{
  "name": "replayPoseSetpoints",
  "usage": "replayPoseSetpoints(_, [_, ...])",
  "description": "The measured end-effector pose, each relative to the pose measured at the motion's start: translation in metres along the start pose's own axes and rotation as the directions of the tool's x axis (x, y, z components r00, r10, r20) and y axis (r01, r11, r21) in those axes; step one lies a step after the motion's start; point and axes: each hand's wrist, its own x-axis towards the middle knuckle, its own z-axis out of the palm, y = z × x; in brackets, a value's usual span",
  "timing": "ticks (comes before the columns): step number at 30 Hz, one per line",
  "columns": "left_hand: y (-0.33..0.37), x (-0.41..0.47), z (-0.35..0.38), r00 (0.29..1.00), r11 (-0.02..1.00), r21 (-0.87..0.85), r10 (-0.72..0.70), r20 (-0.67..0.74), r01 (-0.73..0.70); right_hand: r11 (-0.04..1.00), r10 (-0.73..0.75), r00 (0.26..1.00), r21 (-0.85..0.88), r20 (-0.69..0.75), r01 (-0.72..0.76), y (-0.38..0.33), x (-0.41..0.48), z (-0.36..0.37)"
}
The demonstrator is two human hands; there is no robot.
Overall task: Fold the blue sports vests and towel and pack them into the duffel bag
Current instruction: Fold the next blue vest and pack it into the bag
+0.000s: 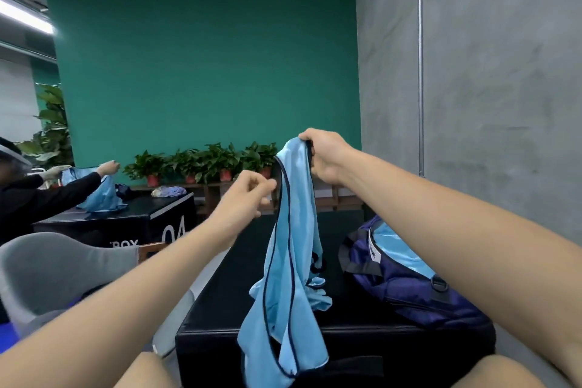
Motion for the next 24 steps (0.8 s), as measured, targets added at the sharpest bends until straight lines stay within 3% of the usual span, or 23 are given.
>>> replayPoseSetpoints(3, [-0.018, -0.035, 0.015, 0.98, 0.962, 0.194, 0.197, -0.013, -0.191, 0.999, -0.035, 0.999, -0.016, -0.019, 0.035, -0.008, 0.005, 0.003])
replayPoseSetpoints(6, [-0.037, -0.056, 0.035, 0.94, 0.866, 0.364, 0.315, 0.134, -0.342, 0.997, -0.064, 0.998, -0.04, -0.01, 0.063, -0.016, 0.007, 0.008])
replayPoseSetpoints(9, [-0.053, -0.064, 0.051, 0.946, 0.849, 0.432, 0.216, 0.241, -0.304, 0.995, -0.082, 0.997, -0.062, -0.008, 0.082, -0.022, 0.007, 0.012])
replayPoseSetpoints(12, [-0.072, -0.065, 0.063, 0.959, 0.812, 0.533, 0.11, 0.26, -0.238, 0.991, -0.101, 0.995, -0.088, -0.011, 0.1, -0.027, 0.007, 0.013])
replayPoseSetpoints(16, [-0.103, -0.07, 0.07, 0.944, 0.686, 0.694, -0.032, 0.329, -0.219, 0.988, -0.114, 0.993, -0.109, -0.012, 0.112, -0.029, 0.007, 0.012])
replayPoseSetpoints(24, [-0.138, -0.083, 0.055, 0.927, 0.634, 0.756, -0.164, 0.338, -0.163, 0.986, -0.135, 0.99, -0.107, -0.045, 0.13, -0.033, 0.008, 0.0])
